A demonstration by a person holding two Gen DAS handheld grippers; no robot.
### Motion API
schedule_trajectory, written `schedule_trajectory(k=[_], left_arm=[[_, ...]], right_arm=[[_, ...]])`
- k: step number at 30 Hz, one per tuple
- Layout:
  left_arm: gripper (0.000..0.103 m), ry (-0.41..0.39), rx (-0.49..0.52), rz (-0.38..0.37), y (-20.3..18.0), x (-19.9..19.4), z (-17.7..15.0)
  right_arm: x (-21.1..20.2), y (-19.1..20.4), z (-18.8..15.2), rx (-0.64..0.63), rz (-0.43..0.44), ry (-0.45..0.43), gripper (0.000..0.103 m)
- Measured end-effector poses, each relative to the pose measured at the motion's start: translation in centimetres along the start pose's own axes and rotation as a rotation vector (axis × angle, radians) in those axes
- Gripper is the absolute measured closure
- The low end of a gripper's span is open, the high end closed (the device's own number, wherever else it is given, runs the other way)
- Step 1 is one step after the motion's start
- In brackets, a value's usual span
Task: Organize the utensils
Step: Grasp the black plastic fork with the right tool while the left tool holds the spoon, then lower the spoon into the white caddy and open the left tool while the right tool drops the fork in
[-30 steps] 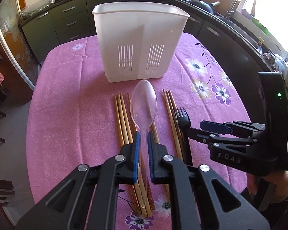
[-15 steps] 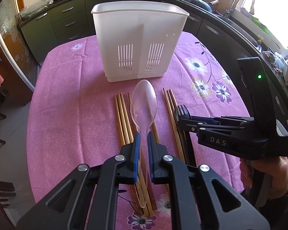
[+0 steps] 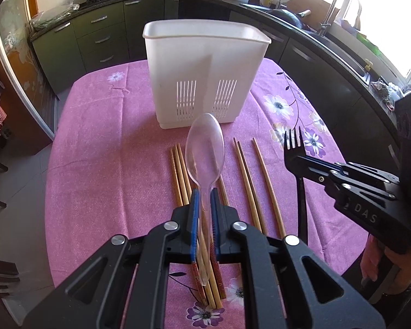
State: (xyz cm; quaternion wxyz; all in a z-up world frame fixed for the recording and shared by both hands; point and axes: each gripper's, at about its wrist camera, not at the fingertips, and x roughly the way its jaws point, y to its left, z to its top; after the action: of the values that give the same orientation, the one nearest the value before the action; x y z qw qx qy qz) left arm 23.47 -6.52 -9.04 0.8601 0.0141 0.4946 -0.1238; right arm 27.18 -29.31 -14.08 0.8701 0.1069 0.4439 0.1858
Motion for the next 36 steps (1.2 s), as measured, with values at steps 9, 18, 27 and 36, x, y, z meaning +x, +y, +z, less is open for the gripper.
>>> schedule_trajectory(k=[9,18,27,36], left_arm=[[0.094,-0.183,0.0,-0.021,0.3,-7.1,5.2],[0.094,-0.371,0.006,0.013,-0.1,-11.5,13.4],[0.094,-0.367,0.011,0.079,-0.4,-8.6,18.1],[0.094,-0.209,0.011,0.081,1.0,-2.6,16.6]], right_arm=[[-7.1,3.0,-0.3,-0.121,-0.027,-0.194,0.098],[-8.6,3.8,-0.3,-0.175,-0.032,-0.255,0.098],[-9.4,2.2,0.2,-0.157,-0.04,-0.297,0.098],[-8.8,2.9,2.9,-0.188,-0.056,-0.333,0.098]])
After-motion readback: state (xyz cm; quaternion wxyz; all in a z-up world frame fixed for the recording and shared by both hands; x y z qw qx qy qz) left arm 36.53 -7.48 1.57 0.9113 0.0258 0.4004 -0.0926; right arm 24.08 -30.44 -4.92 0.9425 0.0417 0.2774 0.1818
